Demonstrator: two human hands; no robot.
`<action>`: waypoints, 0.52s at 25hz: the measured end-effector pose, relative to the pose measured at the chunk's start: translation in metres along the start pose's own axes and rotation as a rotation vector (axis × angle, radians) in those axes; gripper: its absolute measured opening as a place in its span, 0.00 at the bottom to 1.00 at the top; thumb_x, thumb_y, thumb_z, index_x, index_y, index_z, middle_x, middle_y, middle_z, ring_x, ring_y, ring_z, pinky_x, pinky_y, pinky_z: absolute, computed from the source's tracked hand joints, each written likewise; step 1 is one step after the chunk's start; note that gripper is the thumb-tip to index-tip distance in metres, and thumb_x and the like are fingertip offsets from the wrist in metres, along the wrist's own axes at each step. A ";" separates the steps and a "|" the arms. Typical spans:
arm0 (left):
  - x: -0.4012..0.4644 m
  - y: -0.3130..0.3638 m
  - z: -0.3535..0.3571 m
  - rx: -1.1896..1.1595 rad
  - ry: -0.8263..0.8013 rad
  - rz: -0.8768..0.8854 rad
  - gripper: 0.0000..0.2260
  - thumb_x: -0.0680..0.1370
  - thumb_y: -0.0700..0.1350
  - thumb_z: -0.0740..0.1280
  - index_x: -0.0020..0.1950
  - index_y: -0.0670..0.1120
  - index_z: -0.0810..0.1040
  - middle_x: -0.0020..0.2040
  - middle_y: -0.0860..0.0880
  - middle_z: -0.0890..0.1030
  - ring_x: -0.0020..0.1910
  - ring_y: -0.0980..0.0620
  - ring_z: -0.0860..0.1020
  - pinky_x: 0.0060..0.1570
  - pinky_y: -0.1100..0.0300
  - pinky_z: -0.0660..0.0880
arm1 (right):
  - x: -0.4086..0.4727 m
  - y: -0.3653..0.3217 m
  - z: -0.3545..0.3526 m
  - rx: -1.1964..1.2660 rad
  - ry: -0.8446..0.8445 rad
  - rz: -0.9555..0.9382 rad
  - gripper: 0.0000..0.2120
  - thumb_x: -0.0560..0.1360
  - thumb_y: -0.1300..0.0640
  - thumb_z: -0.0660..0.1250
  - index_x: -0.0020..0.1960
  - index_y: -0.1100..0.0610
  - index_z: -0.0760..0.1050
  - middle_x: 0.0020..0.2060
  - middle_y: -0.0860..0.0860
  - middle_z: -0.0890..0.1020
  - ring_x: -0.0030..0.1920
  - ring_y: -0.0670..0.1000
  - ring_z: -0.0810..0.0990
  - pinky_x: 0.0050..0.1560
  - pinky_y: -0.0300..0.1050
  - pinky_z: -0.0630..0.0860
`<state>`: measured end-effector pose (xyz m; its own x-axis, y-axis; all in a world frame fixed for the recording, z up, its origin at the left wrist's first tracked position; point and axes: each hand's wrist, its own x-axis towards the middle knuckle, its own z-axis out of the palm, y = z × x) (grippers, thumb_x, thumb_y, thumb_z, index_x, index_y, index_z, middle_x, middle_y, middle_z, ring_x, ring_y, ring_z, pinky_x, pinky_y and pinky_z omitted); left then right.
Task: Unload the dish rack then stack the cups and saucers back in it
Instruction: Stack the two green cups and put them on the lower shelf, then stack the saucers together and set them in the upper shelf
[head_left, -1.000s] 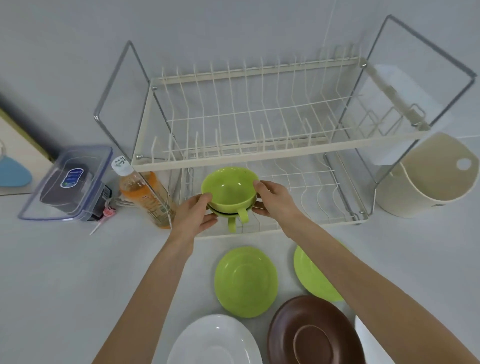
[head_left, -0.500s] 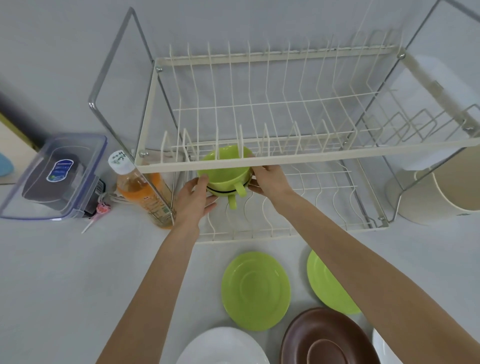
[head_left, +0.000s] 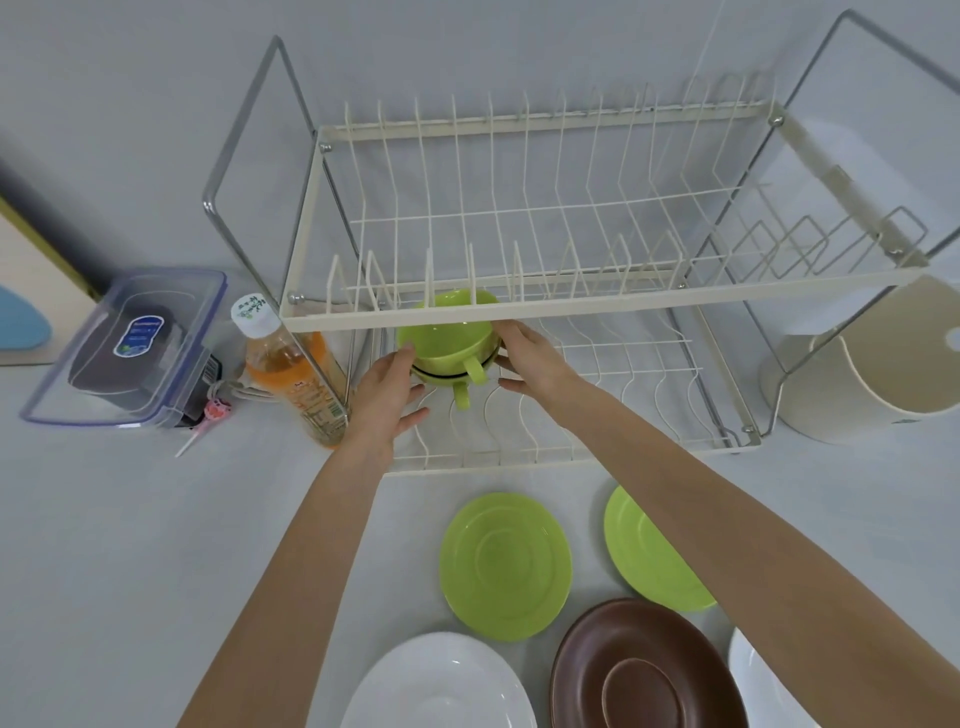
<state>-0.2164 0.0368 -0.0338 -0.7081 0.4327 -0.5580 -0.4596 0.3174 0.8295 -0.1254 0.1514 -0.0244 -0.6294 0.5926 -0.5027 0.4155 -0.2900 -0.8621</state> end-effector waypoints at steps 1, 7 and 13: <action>-0.003 -0.001 0.000 0.021 -0.001 0.013 0.20 0.78 0.51 0.59 0.68 0.46 0.67 0.57 0.50 0.72 0.56 0.51 0.74 0.54 0.55 0.74 | -0.004 0.000 -0.002 -0.005 0.004 -0.005 0.23 0.78 0.44 0.53 0.70 0.51 0.65 0.69 0.50 0.70 0.68 0.52 0.69 0.66 0.48 0.69; -0.038 -0.017 -0.008 0.202 -0.047 0.132 0.13 0.78 0.48 0.60 0.60 0.48 0.70 0.59 0.48 0.73 0.57 0.51 0.73 0.59 0.55 0.71 | -0.042 0.016 -0.024 -0.230 0.047 -0.104 0.22 0.77 0.49 0.57 0.69 0.54 0.67 0.68 0.53 0.73 0.68 0.52 0.71 0.71 0.51 0.66; -0.086 -0.054 -0.013 0.477 -0.100 0.213 0.16 0.77 0.46 0.62 0.64 0.45 0.73 0.59 0.47 0.75 0.62 0.48 0.74 0.64 0.54 0.69 | -0.101 0.056 -0.044 -0.499 0.033 -0.211 0.17 0.76 0.56 0.61 0.64 0.54 0.73 0.62 0.51 0.79 0.63 0.51 0.76 0.67 0.42 0.67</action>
<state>-0.1379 -0.0290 -0.0302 -0.6942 0.6002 -0.3973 -0.0001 0.5519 0.8339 -0.0101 0.1086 -0.0189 -0.7150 0.6253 -0.3126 0.5487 0.2247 -0.8053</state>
